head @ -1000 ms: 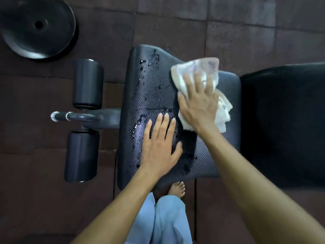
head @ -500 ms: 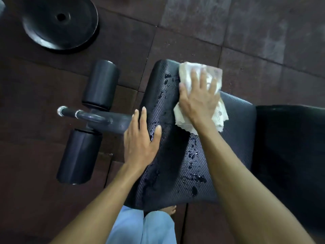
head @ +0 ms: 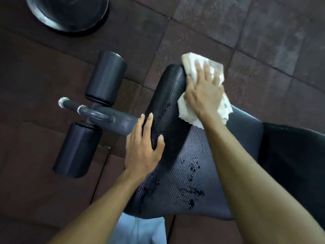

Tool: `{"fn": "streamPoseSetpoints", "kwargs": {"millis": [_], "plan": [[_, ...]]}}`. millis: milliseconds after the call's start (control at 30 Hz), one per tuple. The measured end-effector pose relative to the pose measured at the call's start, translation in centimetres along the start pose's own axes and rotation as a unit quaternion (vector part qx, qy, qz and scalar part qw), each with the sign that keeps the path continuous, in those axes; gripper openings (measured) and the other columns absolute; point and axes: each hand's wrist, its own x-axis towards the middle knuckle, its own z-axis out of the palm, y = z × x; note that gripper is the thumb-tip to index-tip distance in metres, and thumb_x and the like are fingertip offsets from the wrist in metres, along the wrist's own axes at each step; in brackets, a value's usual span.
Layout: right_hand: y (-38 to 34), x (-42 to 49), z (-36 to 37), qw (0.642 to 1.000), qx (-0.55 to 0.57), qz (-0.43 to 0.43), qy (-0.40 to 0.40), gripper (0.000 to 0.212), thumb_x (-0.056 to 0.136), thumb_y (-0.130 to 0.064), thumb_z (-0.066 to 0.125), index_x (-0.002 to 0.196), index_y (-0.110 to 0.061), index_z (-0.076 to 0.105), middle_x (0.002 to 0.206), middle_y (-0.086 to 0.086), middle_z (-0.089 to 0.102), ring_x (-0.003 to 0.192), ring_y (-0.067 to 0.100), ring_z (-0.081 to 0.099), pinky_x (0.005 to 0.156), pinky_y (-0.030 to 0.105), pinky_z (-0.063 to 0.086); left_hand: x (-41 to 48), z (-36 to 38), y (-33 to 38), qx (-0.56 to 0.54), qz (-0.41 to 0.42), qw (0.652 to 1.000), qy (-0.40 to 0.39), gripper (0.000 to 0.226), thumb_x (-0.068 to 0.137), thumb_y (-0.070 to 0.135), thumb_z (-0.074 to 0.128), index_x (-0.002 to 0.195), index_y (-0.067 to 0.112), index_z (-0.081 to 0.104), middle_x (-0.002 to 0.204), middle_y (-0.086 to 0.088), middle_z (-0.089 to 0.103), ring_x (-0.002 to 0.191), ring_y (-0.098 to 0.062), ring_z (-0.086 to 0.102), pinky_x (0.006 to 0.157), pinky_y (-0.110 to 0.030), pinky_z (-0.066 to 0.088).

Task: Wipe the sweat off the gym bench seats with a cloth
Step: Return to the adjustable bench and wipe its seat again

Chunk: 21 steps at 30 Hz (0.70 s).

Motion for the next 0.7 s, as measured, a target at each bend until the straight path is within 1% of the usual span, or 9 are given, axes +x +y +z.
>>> {"fn": "streamPoseSetpoints", "kwargs": {"millis": [67, 133, 200, 267, 367, 433, 533, 600, 700], "plan": [[-2.8, -1.1, 0.8, 0.994, -0.046, -0.099, -0.005, 0.053, 0.102, -0.048, 0.026, 0.154, -0.038, 0.019, 0.165, -0.006, 0.008, 0.151, 0.028, 0.004, 0.117, 0.055, 0.014, 0.1, -0.1, 0.0, -0.001, 0.001, 1.0, 0.0, 0.066, 0.093, 0.054, 0.03, 0.151, 0.027, 0.019, 0.156, -0.004, 0.025, 0.142, -0.021, 0.026, 0.11, -0.047, 0.032], [-3.7, -3.6, 1.8, 0.972, -0.096, -0.216, -0.019, 0.051, 0.102, -0.048, 0.026, 0.152, -0.037, 0.027, 0.164, -0.006, 0.013, 0.152, 0.027, 0.004, 0.116, 0.052, 0.014, 0.1, 0.0, -0.1, -0.004, 0.003, 1.0, 0.0, 0.066, 0.092, 0.054, 0.032, 0.151, 0.024, 0.021, 0.155, -0.006, 0.027, 0.142, -0.022, 0.028, 0.109, -0.048, 0.034], [-2.7, -5.7, 2.2, 0.954, -0.112, -0.277, -0.022, 0.053, 0.1, -0.05, 0.024, 0.15, -0.037, 0.032, 0.162, -0.007, 0.02, 0.151, 0.026, 0.009, 0.115, 0.051, 0.018, -0.1, 0.0, -0.1, -0.006, 0.007, 1.0, 0.005, 0.067, 0.091, 0.05, 0.035, 0.151, 0.022, 0.022, 0.154, -0.008, 0.029, 0.141, -0.023, 0.029, 0.109, -0.047, 0.035], [-0.2, -6.9, 1.9, 0.968, -0.088, -0.235, -0.029, 0.056, 0.097, -0.053, 0.018, 0.151, -0.041, 0.025, 0.163, -0.011, 0.013, 0.152, 0.023, 0.005, 0.116, 0.05, 0.023, -0.1, 0.0, -0.2, 0.002, 0.007, 1.0, 0.011, 0.067, 0.091, 0.051, 0.035, 0.151, 0.023, 0.022, 0.155, -0.008, 0.028, 0.141, -0.023, 0.029, 0.109, -0.045, 0.033], [3.0, -7.0, 1.0, 0.989, -0.056, -0.131, -0.036, 0.053, 0.1, -0.052, 0.02, 0.153, -0.045, 0.013, 0.164, -0.015, 0.001, 0.152, 0.019, -0.003, 0.119, 0.047, 0.017, -0.7, 0.1, -0.1, 0.022, 0.0, 1.0, 0.018, 0.066, 0.093, 0.052, 0.032, 0.151, 0.022, 0.022, 0.156, -0.008, 0.026, 0.142, -0.023, 0.029, 0.108, -0.043, 0.032], [2.3, -5.9, 0.8, 0.995, -0.039, -0.093, -0.019, 0.052, 0.103, -0.049, 0.024, 0.153, -0.043, 0.013, 0.164, -0.013, 0.001, 0.151, 0.019, -0.004, 0.12, 0.046, 0.014, -1.4, 0.2, 0.0, 0.033, -0.001, 0.999, 0.025, 0.065, 0.094, 0.051, 0.03, 0.151, 0.02, 0.021, 0.157, -0.008, 0.024, 0.143, -0.023, 0.027, 0.107, -0.042, 0.033], [-1.0, -4.6, 1.3, 0.999, -0.012, -0.047, 0.004, 0.053, 0.103, -0.046, 0.025, 0.154, -0.038, 0.015, 0.165, -0.008, 0.002, 0.151, 0.027, -0.002, 0.118, 0.054, 0.013, -4.7, 0.5, -0.9, 0.045, -0.022, 0.998, 0.032, 0.065, 0.096, 0.052, 0.026, 0.152, 0.02, 0.019, 0.159, -0.007, 0.02, 0.145, -0.02, 0.022, 0.109, -0.041, 0.031], [-1.7, -5.6, 1.7, 0.995, -0.031, -0.095, -0.009, 0.052, 0.104, -0.045, 0.024, 0.155, -0.037, 0.016, 0.165, -0.007, 0.002, 0.151, 0.031, -0.002, 0.116, 0.057, 0.012, -8.0, 0.7, -1.9, 0.063, -0.037, 0.997, 0.037, 0.065, 0.096, 0.052, 0.025, 0.151, 0.018, 0.021, 0.159, -0.007, 0.021, 0.145, -0.02, 0.023, 0.108, -0.041, 0.032], [1.2, -10.1, 2.0, 0.947, -0.103, -0.303, -0.042, 0.05, 0.104, -0.046, 0.024, 0.153, -0.038, 0.02, 0.165, -0.007, 0.007, 0.151, 0.031, 0.003, 0.114, 0.056, 0.017, -11.3, 1.0, -2.7, 0.075, -0.053, 0.995, 0.047, 0.064, 0.096, 0.05, 0.026, 0.151, 0.017, 0.022, 0.158, -0.008, 0.024, 0.144, -0.022, 0.026, 0.106, -0.042, 0.035]]}}
